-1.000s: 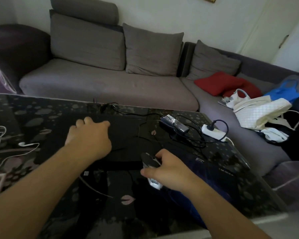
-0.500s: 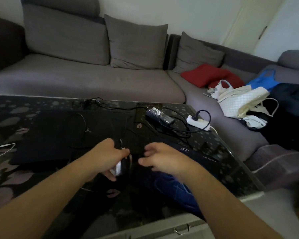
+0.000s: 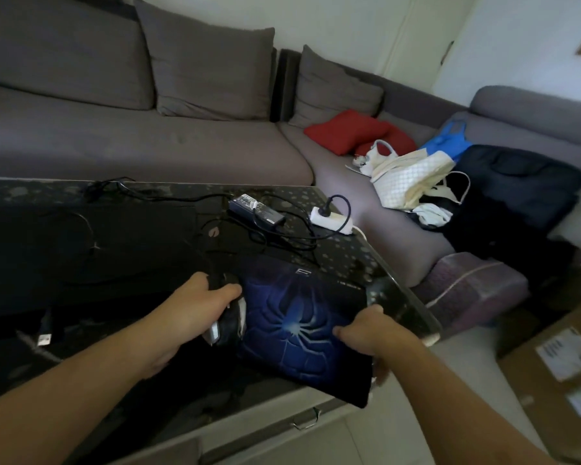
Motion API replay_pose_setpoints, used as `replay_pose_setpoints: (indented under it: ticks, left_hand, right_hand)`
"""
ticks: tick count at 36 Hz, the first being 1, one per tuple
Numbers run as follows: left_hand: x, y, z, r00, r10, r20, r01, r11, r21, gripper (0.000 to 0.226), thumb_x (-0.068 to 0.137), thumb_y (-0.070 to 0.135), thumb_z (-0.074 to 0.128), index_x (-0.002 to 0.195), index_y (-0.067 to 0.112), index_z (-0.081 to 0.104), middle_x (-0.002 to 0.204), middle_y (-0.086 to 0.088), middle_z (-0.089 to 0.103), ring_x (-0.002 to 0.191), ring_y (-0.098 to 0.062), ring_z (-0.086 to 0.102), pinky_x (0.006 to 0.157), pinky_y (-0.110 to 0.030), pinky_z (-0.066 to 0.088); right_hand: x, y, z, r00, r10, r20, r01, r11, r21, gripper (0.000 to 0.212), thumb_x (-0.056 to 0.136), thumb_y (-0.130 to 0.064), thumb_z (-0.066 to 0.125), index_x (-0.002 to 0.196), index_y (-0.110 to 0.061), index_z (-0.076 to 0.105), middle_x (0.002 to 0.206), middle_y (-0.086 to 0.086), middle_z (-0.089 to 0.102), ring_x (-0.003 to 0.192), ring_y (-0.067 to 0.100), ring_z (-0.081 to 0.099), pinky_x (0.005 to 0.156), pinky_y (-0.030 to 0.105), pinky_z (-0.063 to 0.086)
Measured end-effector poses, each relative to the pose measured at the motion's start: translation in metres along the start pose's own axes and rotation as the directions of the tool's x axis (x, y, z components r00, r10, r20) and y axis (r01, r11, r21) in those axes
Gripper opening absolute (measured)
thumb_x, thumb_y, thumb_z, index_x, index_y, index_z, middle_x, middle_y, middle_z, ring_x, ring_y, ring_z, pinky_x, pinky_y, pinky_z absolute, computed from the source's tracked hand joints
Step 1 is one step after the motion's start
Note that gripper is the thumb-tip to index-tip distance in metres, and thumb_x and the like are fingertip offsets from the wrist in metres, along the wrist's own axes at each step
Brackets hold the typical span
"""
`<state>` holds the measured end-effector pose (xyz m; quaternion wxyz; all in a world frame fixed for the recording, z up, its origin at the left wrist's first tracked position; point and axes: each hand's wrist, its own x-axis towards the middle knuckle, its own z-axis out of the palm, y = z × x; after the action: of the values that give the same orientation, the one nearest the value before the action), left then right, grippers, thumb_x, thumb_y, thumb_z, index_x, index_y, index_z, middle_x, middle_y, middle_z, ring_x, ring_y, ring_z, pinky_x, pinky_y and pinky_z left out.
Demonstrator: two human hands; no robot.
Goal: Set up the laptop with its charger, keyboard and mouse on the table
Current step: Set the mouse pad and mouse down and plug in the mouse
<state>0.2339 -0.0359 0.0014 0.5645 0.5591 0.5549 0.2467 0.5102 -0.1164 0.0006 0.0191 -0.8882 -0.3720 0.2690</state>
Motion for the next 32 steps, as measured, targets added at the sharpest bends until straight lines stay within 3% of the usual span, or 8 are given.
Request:
replay_pose_setpoints:
  ticks: [5, 7, 10, 14, 20, 25, 29, 32]
  left_hand:
    - [-0.001, 0.004, 0.021, 1.000, 0.010, -0.007, -0.010, 1.000, -0.026, 0.019, 0.096, 0.033, 0.072, 0.096, 0.014, 0.076, 0.086, -0.008, 0.081, 0.083, -0.026, 0.077, 0.076, -0.037, 0.059]
    - [-0.004, 0.008, 0.025, 1.000, 0.008, 0.012, -0.007, 0.998, -0.070, 0.021, 0.099, 0.030, 0.070, 0.091, 0.012, 0.077, 0.077, -0.007, 0.081, 0.078, -0.027, 0.077, 0.072, -0.036, 0.057]
    - [-0.007, 0.015, 0.029, 0.995, 0.005, 0.104, 0.008, 0.993, -0.117, 0.024, 0.101, 0.031, 0.066, 0.098, 0.010, 0.079, 0.090, -0.013, 0.082, 0.078, -0.026, 0.079, 0.073, -0.036, 0.056]
    - [-0.003, 0.017, 0.040, 0.986, -0.001, 0.165, 0.020, 0.994, -0.112, 0.024, 0.101, 0.031, 0.066, 0.102, 0.010, 0.078, 0.087, -0.013, 0.080, 0.069, -0.023, 0.076, 0.066, -0.035, 0.057]
    - [0.004, 0.009, 0.048, 0.995, -0.028, 0.100, 0.036, 0.996, -0.080, 0.022, 0.098, 0.030, 0.070, 0.105, 0.010, 0.078, 0.091, -0.014, 0.081, 0.087, -0.035, 0.079, 0.079, -0.045, 0.061]
    - [0.006, 0.005, 0.055, 0.994, -0.041, 0.098, 0.046, 0.997, -0.055, 0.019, 0.097, 0.027, 0.071, 0.102, 0.010, 0.078, 0.090, -0.014, 0.082, 0.087, -0.037, 0.079, 0.086, -0.050, 0.061]
    - [0.005, 0.008, 0.059, 0.990, -0.052, 0.131, 0.061, 0.996, -0.058, 0.021, 0.098, 0.028, 0.070, 0.105, 0.010, 0.078, 0.092, -0.014, 0.082, 0.088, -0.035, 0.079, 0.079, -0.045, 0.061]
    - [0.004, 0.011, 0.060, 0.989, -0.058, 0.137, 0.068, 0.995, -0.070, 0.021, 0.098, 0.028, 0.070, 0.106, 0.010, 0.077, 0.095, -0.015, 0.082, 0.091, -0.035, 0.079, 0.082, -0.046, 0.062]
  right_hand:
    - [0.007, 0.017, -0.006, 0.996, -0.052, -0.067, 0.060, 0.992, 0.115, 0.044, 0.092, -0.026, 0.079, 0.124, 0.002, 0.067, 0.117, 0.015, 0.066, 0.111, 0.031, 0.066, 0.089, 0.036, 0.055]
    - [0.015, 0.025, -0.011, 0.986, -0.063, -0.155, 0.080, 0.990, 0.112, 0.028, 0.088, -0.017, 0.078, 0.109, 0.001, 0.072, 0.104, 0.015, 0.070, 0.105, 0.034, 0.069, 0.083, 0.034, 0.054]
    - [0.025, 0.033, -0.024, 0.957, -0.097, -0.275, 0.127, 0.988, 0.093, 0.011, 0.088, -0.011, 0.071, 0.096, -0.003, 0.073, 0.094, 0.012, 0.068, 0.106, 0.033, 0.070, 0.085, 0.033, 0.053]
    - [0.041, 0.046, -0.041, 0.930, -0.076, -0.358, 0.156, 0.968, 0.197, 0.022, 0.088, -0.003, 0.066, 0.104, -0.017, 0.072, 0.116, 0.012, 0.072, 0.116, 0.036, 0.066, 0.100, 0.035, 0.051]
    - [0.068, 0.069, -0.036, 0.969, -0.155, -0.191, 0.198, 0.952, 0.234, 0.045, 0.085, 0.009, 0.063, 0.115, -0.023, 0.072, 0.123, 0.008, 0.073, 0.114, 0.026, 0.068, 0.098, 0.035, 0.057]
    - [0.056, 0.068, -0.039, 0.888, -0.179, -0.424, 0.299, 0.925, 0.236, 0.058, 0.084, 0.009, 0.057, 0.129, -0.024, 0.073, 0.127, 0.007, 0.072, 0.125, 0.027, 0.064, 0.100, 0.024, 0.043]
    - [0.056, 0.067, -0.034, 0.909, -0.185, -0.374, 0.259, 0.953, 0.157, 0.060, 0.089, 0.004, 0.057, 0.139, -0.026, 0.068, 0.140, 0.010, 0.068, 0.130, 0.032, 0.061, 0.112, 0.039, 0.049]
    - [0.057, 0.065, -0.029, 0.924, -0.176, -0.339, 0.222, 0.970, 0.103, 0.062, 0.093, -0.001, 0.055, 0.146, -0.032, 0.063, 0.144, 0.011, 0.064, 0.127, 0.035, 0.062, 0.108, 0.047, 0.054]
